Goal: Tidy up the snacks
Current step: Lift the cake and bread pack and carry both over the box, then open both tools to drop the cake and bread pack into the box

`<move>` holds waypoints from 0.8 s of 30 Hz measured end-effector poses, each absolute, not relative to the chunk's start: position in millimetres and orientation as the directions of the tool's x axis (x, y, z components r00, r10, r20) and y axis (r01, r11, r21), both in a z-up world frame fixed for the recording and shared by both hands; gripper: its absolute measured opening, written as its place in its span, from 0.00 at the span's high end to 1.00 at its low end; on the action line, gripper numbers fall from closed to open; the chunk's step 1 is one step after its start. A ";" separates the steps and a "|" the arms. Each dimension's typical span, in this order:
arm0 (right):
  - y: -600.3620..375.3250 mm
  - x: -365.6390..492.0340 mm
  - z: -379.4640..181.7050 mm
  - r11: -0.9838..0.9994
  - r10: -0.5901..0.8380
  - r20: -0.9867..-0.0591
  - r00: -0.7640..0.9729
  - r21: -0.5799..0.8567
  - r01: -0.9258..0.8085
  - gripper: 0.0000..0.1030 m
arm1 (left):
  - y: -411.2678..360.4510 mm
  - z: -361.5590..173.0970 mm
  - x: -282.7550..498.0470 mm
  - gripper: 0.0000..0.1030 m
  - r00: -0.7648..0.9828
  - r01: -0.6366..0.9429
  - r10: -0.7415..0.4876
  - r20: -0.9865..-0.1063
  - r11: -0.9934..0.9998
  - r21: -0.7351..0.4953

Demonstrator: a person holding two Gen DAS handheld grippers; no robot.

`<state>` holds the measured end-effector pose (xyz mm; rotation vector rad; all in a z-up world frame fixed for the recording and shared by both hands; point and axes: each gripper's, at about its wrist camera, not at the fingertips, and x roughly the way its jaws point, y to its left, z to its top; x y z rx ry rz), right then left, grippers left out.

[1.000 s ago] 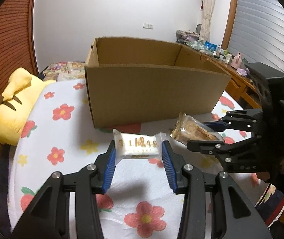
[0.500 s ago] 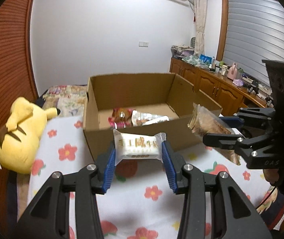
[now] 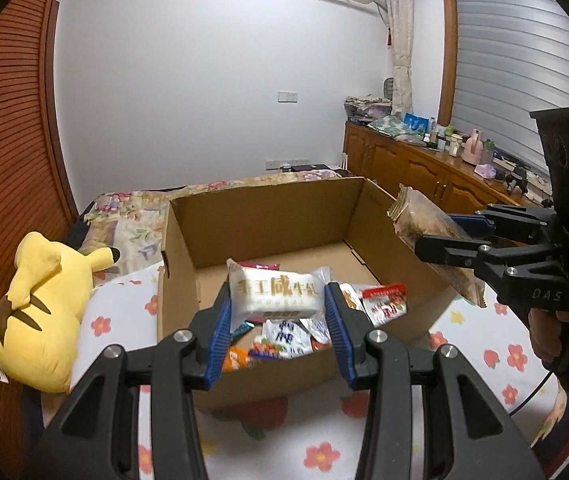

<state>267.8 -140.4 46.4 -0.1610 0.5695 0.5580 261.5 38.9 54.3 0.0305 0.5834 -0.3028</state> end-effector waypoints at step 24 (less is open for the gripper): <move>-152.2 321.0 20.9 0.874 0.394 -0.596 0.700 0.005 -0.487 0.57 | 25.4 29.9 309.7 0.54 0.773 0.251 -0.226 -0.593 0.967 -0.041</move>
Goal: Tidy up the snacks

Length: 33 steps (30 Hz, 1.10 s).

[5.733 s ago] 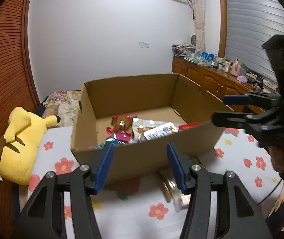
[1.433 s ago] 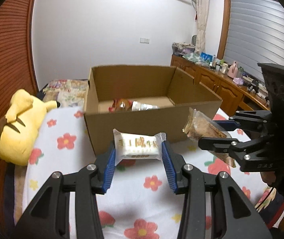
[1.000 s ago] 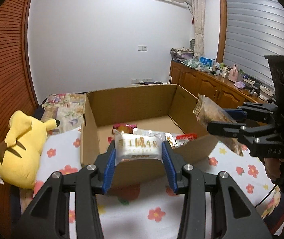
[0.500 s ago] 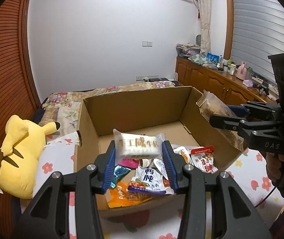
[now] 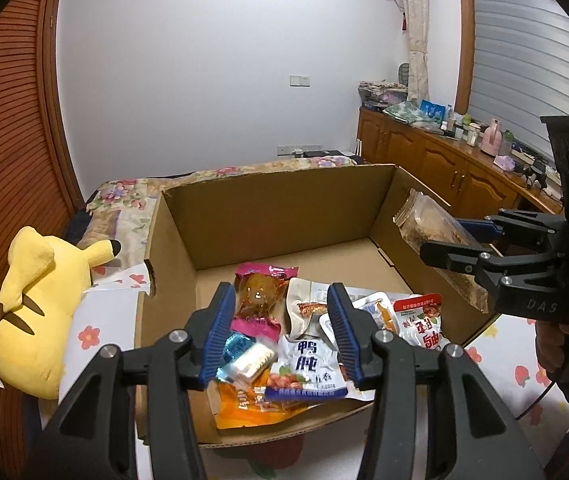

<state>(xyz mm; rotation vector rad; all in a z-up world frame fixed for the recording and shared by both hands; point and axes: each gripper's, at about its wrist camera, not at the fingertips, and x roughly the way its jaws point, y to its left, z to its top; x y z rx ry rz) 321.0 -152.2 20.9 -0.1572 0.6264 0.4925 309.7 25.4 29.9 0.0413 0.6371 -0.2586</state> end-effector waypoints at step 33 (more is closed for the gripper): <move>-169.3 222.5 63.8 0.909 0.372 -0.497 0.784 0.027 -0.415 0.44 | 23.3 82.5 201.6 0.39 0.873 0.213 -0.178 -0.454 0.977 0.026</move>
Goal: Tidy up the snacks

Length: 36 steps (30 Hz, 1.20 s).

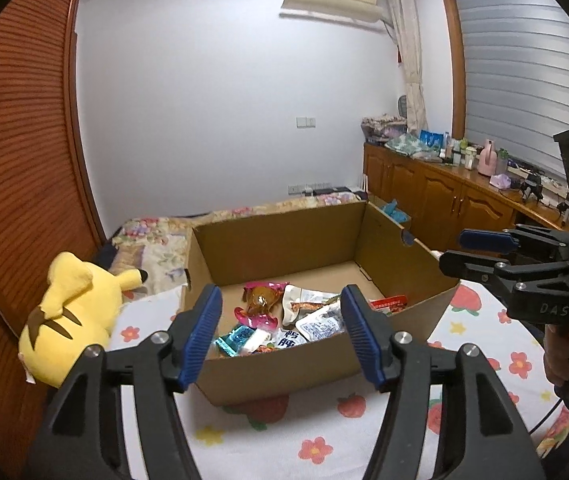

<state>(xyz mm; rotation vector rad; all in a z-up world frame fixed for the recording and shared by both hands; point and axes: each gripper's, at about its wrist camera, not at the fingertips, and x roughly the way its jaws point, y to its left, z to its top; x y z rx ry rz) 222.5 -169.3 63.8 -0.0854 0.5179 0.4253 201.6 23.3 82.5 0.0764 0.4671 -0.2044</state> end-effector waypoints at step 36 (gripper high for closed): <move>-182.5 114.2 91.0 0.980 0.180 -0.306 0.935 -0.027 -0.198 0.00 | 18.5 105.8 105.4 0.02 0.941 0.115 -0.098 -0.323 0.993 0.034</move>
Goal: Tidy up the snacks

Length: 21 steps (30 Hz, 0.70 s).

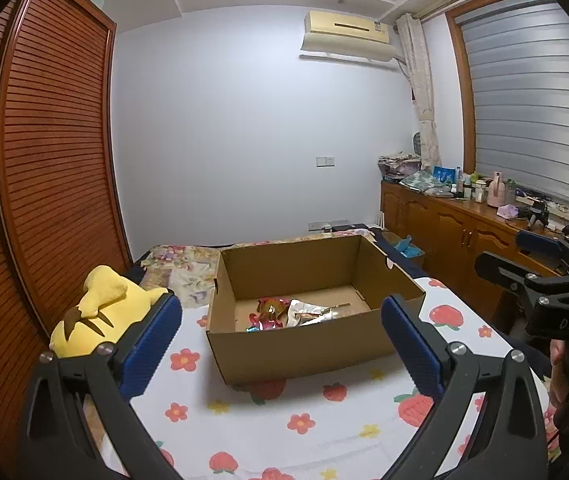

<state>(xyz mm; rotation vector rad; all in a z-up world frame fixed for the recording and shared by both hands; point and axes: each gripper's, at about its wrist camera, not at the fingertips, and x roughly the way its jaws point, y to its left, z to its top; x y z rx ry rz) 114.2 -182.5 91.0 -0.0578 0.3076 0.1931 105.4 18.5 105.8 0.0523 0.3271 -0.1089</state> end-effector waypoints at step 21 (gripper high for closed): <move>-192.5 89.9 62.6 0.988 0.149 -0.316 0.937 0.000 -0.157 0.00 | 22.8 68.9 88.0 0.02 0.924 0.083 -0.064 -0.377 0.996 0.034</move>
